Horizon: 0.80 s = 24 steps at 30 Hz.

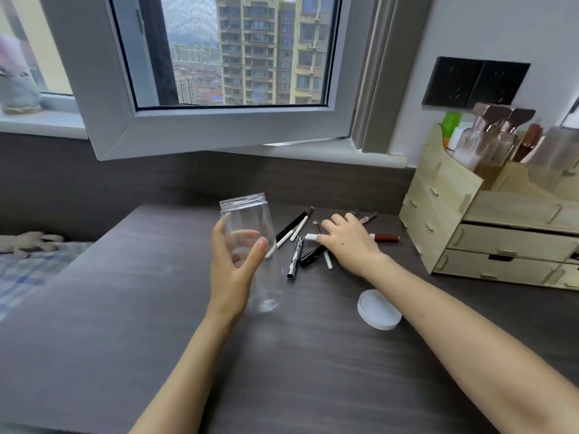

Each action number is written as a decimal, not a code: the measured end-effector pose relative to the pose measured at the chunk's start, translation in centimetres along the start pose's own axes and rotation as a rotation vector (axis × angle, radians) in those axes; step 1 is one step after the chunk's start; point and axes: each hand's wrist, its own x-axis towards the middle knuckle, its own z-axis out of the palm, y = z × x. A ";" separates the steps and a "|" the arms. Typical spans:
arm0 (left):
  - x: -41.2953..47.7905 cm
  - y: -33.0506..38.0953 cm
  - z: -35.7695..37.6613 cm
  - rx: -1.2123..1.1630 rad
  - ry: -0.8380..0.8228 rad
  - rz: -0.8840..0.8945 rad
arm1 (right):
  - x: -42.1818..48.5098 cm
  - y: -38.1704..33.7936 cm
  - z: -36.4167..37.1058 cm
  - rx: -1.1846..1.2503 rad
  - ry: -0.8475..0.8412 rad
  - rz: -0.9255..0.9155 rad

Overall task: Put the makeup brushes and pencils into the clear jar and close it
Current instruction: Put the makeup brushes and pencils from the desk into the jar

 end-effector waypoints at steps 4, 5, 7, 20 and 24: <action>-0.8 -0.3 0.7 0.050 -0.149 0.003 | 0.9 0.0 1.2 -0.064 0.059 -0.044; -1.0 -0.3 0.8 0.052 -0.185 -0.003 | 0.9 -0.1 1.4 -0.071 0.083 -0.050; -1.2 -0.1 0.8 0.036 -0.224 -0.011 | 0.6 0.3 1.2 -0.042 0.102 -0.048; -0.5 0.4 -0.8 -0.127 -0.495 -0.136 | -4.7 3.3 -15.8 0.944 0.204 0.040; -0.1 1.0 -1.4 -0.168 -0.539 -0.208 | -2.3 0.3 -16.5 0.883 0.085 -0.070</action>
